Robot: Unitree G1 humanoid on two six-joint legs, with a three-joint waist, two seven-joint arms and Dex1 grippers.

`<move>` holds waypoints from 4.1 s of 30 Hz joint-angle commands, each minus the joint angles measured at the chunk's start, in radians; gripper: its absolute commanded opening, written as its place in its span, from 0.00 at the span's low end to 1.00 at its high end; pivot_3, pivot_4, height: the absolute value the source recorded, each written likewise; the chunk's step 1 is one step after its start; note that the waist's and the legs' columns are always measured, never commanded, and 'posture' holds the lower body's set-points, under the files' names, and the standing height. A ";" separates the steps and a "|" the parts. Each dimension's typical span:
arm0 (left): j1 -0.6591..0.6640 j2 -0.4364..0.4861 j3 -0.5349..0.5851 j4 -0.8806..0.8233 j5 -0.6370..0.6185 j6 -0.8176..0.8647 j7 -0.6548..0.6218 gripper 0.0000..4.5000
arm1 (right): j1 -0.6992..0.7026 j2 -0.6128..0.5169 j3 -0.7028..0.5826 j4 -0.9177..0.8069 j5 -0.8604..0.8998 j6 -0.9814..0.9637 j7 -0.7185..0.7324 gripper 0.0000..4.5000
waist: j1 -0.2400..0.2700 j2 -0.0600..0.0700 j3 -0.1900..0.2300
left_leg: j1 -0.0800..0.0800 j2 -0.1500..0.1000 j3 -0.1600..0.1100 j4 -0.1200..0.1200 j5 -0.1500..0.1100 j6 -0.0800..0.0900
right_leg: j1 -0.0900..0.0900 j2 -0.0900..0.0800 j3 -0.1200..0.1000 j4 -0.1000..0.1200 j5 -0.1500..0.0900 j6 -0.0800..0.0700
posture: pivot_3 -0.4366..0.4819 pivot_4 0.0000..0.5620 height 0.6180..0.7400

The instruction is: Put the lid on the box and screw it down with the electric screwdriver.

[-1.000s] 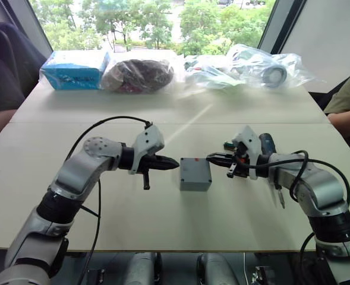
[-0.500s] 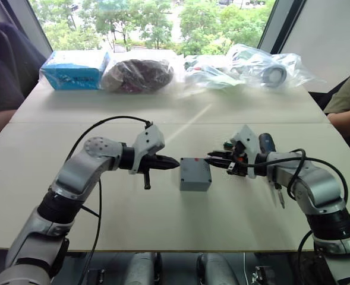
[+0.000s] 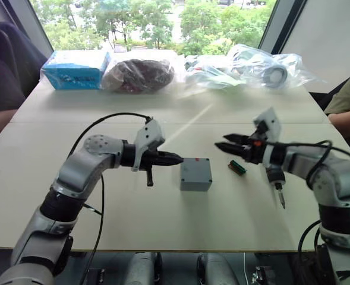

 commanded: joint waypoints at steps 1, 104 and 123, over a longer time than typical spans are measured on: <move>-0.030 0.013 0.015 -0.031 -0.013 -0.012 -0.018 0.00 | -0.056 -0.084 -0.062 0.006 0.045 0.171 -0.021 0.92 | -0.002 0.000 0.000 | 0.000 0.000 0.000 0.000 0.000 0.000 | 0.000 0.000 0.000 0.000 0.000 0.000 | 0.48 0.27 1.00; -0.059 -0.081 -0.240 0.175 0.312 -0.186 -0.041 0.00 | 0.118 0.431 0.082 -0.152 -0.015 -0.520 -0.138 0.40 | -0.003 0.005 0.006 | -0.002 -0.002 0.000 0.000 0.004 -0.002 | -0.002 0.000 0.001 0.001 0.000 0.002 | 0.48 0.27 1.00; -0.052 -0.082 -0.241 0.188 0.313 -0.189 -0.059 0.00 | 0.312 0.438 0.187 -0.162 -0.107 -0.643 -0.154 0.40 | -0.002 0.002 0.004 | 0.005 -0.002 0.000 -0.001 0.001 0.003 | 0.005 0.000 0.002 0.000 0.000 0.002 | 0.48 0.27 1.00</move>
